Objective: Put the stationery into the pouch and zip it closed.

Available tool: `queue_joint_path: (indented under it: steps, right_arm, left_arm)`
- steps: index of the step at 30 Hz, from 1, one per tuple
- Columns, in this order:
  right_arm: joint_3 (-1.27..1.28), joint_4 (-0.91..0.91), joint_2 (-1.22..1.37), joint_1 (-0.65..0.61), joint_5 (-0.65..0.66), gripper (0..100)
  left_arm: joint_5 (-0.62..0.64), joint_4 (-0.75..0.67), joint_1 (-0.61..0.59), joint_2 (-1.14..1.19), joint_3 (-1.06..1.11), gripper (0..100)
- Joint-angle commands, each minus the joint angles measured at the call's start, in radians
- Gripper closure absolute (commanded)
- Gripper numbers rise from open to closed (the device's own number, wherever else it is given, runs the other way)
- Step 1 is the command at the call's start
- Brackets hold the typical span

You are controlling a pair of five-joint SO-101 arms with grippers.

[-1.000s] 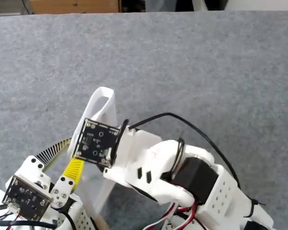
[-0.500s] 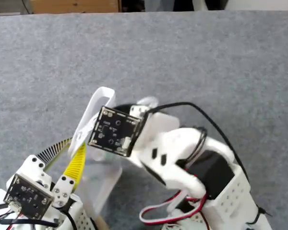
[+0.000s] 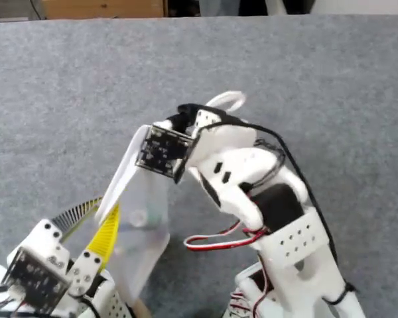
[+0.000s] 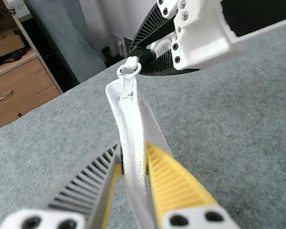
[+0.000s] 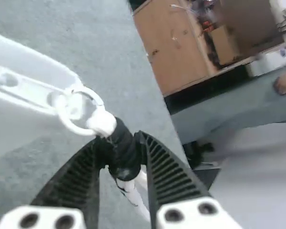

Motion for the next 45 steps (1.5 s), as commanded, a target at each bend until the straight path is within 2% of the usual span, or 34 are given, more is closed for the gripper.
queue_joint_path:
  steps: [1,7,17,21,25,28,32,37,39,41,45]
  right_arm:
    - [0.044,-0.089,-0.013,0.081,0.055,98.6]
    - [0.136,-0.176,-0.013,0.19,0.117,98.6]
    - [0.143,-0.184,-0.015,0.394,0.176,98.6]
    - [0.145,-0.178,-0.015,0.407,0.164,98.6]
    - [0.13,-0.178,-0.019,0.354,0.044,98.6]
    - [0.114,-0.187,-0.016,0.342,-0.075,98.6]
    - [0.097,-0.199,-0.021,0.351,-0.224,98.6]
    - [0.087,-0.196,-0.019,0.367,-0.371,98.6]
    - [0.087,-0.189,-0.021,0.364,-0.414,98.3]
    - [0.085,-0.15,-0.021,0.358,-0.448,95.6]
    - [0.087,-0.034,-0.015,0.304,-0.45,75.5]
  left_arm:
    - [0.008,0.009,0.01,0.005,-0.051,97]
    - [0.008,0.009,0.012,0.005,-0.051,97]
    - [0.008,0.009,0.018,0.005,-0.079,97]
    - [0.008,-0.018,0.018,0.005,-0.045,97]
    - [0.009,-0.158,0.01,0.005,0.094,97]
    - [0.009,-0.324,-0.002,0.006,0.245,97]
    - [0.006,-0.654,-0.067,0.031,0.478,97]
    - [-0.014,-1.094,-0.07,0.095,0.691,96]
    - [-0.069,-1.138,-0.07,0.132,0.727,91]
    - [-0.11,-1.117,-0.071,0.152,0.734,86]
    - [-0.129,-1.1,-0.079,0.155,0.728,83]
